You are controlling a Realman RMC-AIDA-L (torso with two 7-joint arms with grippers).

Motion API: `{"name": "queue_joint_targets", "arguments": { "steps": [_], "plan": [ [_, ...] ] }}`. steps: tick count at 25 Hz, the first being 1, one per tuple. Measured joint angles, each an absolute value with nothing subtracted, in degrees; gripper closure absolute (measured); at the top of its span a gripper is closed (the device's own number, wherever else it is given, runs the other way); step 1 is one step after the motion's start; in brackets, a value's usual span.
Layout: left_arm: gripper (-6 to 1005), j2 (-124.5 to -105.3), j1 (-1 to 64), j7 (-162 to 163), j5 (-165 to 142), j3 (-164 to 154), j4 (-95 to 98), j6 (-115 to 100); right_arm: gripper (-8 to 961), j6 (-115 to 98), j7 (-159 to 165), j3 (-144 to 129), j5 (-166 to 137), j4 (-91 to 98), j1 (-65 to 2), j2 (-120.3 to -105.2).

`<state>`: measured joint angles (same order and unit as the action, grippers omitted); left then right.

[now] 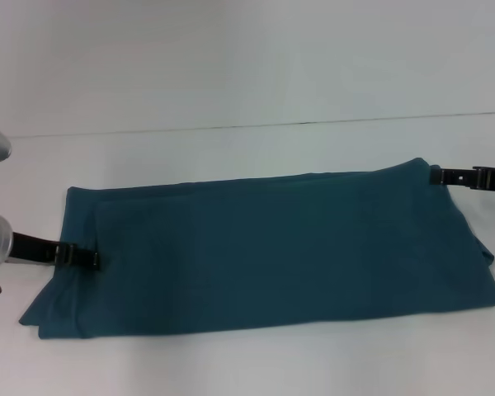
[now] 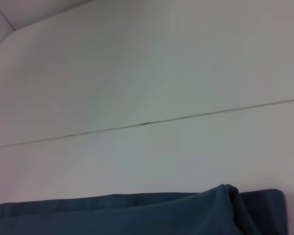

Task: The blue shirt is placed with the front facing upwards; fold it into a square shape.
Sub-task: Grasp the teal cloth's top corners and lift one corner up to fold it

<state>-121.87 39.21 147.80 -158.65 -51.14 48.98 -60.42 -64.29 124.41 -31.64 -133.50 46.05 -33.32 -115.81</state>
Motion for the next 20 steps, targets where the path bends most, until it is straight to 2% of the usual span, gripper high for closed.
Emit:
{"name": "queue_joint_targets", "arguments": {
  "steps": [6,17,20],
  "plan": [
    [201,-120.88,40.52,145.56,-155.30,-51.09,46.21,-60.90,95,-64.13,124.46,-31.64,-133.49,46.04,-33.56,-115.83],
    [330,-120.48,40.59,143.22,-152.43,-50.91,45.06,-60.15,97,-63.71,124.43,-31.64,-133.55,45.44,-33.82,-115.85],
    [456,-120.54,40.60,143.00,-152.38,-50.86,45.05,-59.99,98,-63.70,124.50,-31.64,-133.54,45.44,-33.84,-115.83]
  ]
}}
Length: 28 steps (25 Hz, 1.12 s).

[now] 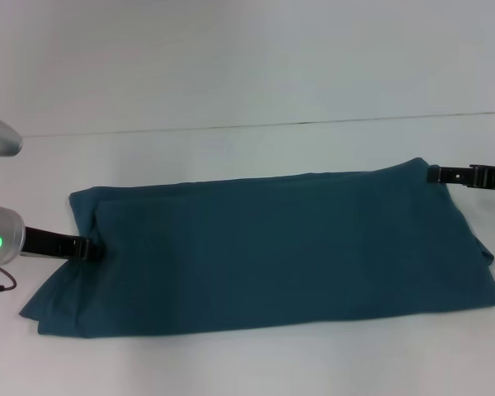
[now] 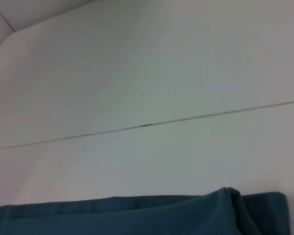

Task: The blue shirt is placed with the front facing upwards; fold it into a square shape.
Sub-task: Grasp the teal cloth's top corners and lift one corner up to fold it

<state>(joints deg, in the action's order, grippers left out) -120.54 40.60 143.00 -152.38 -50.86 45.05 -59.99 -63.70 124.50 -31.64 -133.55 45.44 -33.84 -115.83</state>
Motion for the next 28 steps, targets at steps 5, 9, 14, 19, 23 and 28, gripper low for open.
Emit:
{"name": "queue_joint_targets", "arguments": {
  "steps": [5,9,14,19,23,28],
  "plan": [
    [665,-120.65,40.65,142.50,-152.34,-50.55,44.97,-59.48,98,-63.82,124.54,-31.39,-133.52,45.44,-33.84,-115.87],
    [831,-120.69,40.66,142.18,-152.32,-50.49,45.17,-59.60,103,-64.08,124.59,-31.08,-132.78,45.44,-33.81,-115.87],
    [917,-121.27,40.02,141.73,-151.67,-50.44,48.92,-62.36,124,-64.29,124.05,-31.10,-128.75,45.44,-32.81,-115.81],
    [917,-121.85,38.77,141.64,-150.46,-50.45,55.10,-66.52,145,-65.41,118.31,-30.97,-122.45,45.43,-31.08,-116.49],
    [916,-122.03,38.33,141.96,-149.47,-50.34,59.47,-69.74,162,-65.47,110.24,-30.86,-114.76,44.98,-28.82,-117.81],
    [916,-122.93,37.34,142.38,-148.25,-49.78,66.24,-73.79,182,-65.36,85.13,-29.48,-93.98,34.12,-25.88,-119.43]
  ]
}}
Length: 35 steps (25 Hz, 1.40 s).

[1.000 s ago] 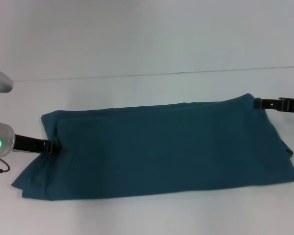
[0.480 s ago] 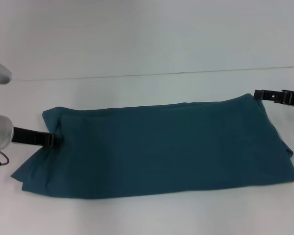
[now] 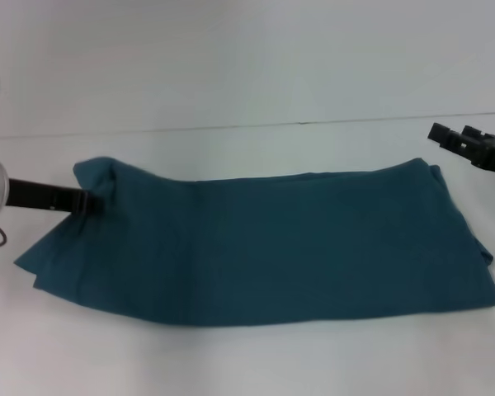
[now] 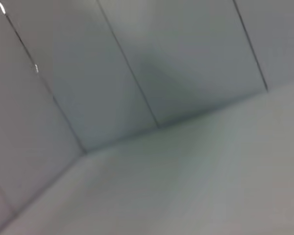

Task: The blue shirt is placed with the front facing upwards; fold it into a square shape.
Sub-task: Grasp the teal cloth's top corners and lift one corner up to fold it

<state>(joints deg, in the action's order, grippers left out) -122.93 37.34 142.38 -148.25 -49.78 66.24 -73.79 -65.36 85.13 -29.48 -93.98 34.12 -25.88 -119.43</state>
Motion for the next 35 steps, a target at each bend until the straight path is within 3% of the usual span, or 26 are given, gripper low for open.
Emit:
{"name": "queue_joint_targets", "arguments": {
  "steps": [9,11,22,27,35],
  "plan": [
    [918,-123.84,37.13,144.44,-147.23,-49.82,74.90,-79.30,220,-68.50,42.86,-29.29,-74.62,8.16,-29.77,-120.22],
    [918,-123.90,36.92,145.03,-145.93,-49.84,76.93,-80.84,457,-68.99,34.30,-29.10,-72.76,1.38,-32.49,-120.47],
    [916,-123.92,36.05,147.47,-141.50,-50.01,85.75,-86.43,701,-56.23,15.53,-19.82,-71.99,-15.63,-44.51,-121.05],
    [916,-123.96,35.91,148.34,-141.19,-50.18,87.55,-87.41,899,-47.52,12.25,-17.58,-72.06,-19.25,-49.12,-121.31],
    [917,-124.02,35.10,149.11,-137.66,-49.87,91.15,-89.46,943,-40.09,10.09,-8.60,-85.16,-23.42,-52.29,-121.54]
  ]
}}
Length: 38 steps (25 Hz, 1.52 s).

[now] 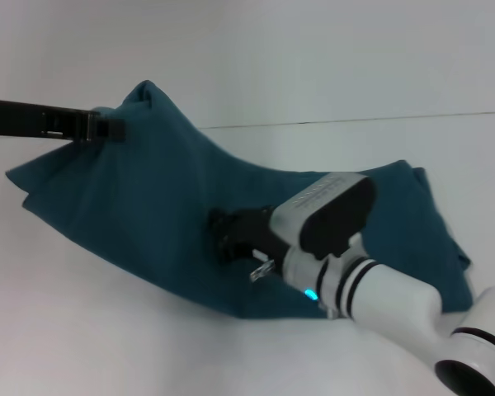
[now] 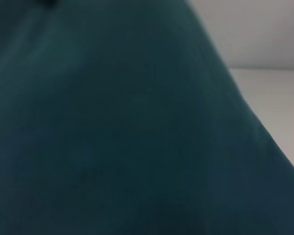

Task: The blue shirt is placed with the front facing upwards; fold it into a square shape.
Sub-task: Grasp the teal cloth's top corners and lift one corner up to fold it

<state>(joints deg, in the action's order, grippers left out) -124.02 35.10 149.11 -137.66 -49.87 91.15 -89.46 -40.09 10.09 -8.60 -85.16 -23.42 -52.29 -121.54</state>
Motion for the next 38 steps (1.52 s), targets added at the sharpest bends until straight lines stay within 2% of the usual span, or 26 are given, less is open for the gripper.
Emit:
{"name": "queue_joint_targets", "arguments": {
  "steps": [7,12,16,24,34,38],
  "plan": [
    [917,-124.01,33.94,149.61,-135.04,-50.18,93.39,-90.69,943,-38.01,10.38,-1.18,-96.60,-25.89,-51.20,-121.32],
    [916,-124.01,33.73,149.64,-134.55,-50.22,93.80,-91.16,944,-45.58,10.32,4.31,-97.46,-25.77,-42.98,-120.49],
    [916,-124.04,33.70,149.67,-134.53,-50.38,93.57,-91.20,944,-46.57,11.01,7.77,-97.47,-25.25,-39.94,-120.38],
    [917,-124.10,33.71,149.94,-134.41,-50.42,93.94,-91.25,943,-35.74,10.96,8.14,-97.54,-26.93,-47.14,-121.53],
    [916,-124.01,33.02,149.94,-132.77,-50.45,94.52,-90.78,943,-29.18,11.38,8.80,-101.90,-30.49,-52.15,-121.54],
    [916,-124.01,33.03,149.94,-132.76,-50.44,94.46,-90.55,943,-30.58,11.29,9.01,-101.94,-31.08,-51.45,-121.26]
  ]
}}
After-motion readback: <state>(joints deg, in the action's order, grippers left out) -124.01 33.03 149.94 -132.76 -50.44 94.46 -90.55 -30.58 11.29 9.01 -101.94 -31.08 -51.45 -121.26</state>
